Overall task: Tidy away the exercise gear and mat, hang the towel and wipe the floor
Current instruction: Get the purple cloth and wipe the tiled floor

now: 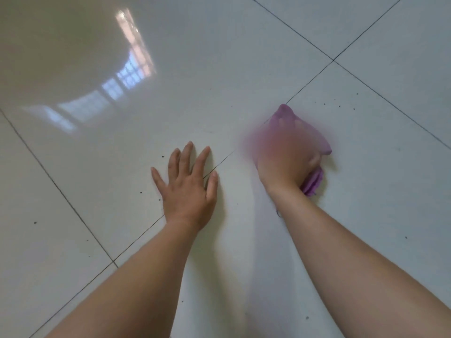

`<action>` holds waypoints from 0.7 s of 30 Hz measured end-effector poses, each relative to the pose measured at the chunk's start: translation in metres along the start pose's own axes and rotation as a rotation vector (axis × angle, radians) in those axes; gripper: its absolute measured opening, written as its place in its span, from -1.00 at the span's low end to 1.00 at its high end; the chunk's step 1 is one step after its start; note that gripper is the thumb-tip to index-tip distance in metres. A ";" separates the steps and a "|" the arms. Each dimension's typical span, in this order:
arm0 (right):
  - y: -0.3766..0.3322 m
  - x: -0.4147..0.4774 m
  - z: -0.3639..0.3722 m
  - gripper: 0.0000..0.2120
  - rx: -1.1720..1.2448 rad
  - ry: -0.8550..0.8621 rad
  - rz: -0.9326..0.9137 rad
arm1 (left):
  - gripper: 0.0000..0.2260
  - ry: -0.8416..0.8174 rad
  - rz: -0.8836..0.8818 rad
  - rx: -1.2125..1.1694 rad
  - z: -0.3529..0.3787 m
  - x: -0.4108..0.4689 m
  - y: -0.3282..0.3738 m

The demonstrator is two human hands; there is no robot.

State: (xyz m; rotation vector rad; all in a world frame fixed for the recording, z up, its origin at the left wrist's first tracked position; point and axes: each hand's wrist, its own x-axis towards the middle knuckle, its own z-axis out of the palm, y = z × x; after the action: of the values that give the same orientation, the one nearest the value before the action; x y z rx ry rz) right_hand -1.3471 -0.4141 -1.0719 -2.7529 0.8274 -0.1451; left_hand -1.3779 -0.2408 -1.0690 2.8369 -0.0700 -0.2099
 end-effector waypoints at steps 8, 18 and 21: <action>0.026 -0.042 -0.002 -0.65 0.008 -0.039 -0.505 | -0.51 -0.012 -0.008 0.015 0.000 0.001 0.000; -0.029 -0.060 0.011 -0.61 0.004 -0.047 -0.543 | -0.43 -0.038 0.089 -0.135 -0.012 -0.006 -0.013; -0.023 -0.087 0.010 -0.63 0.028 -0.046 -0.589 | -0.44 -0.065 0.260 0.019 -0.023 -0.018 -0.049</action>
State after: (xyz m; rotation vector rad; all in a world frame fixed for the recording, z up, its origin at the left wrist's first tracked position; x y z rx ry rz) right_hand -1.4052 -0.3455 -1.0764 -2.8730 -0.0173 -0.1988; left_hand -1.3911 -0.1860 -1.0594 2.8025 -0.4537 -0.2441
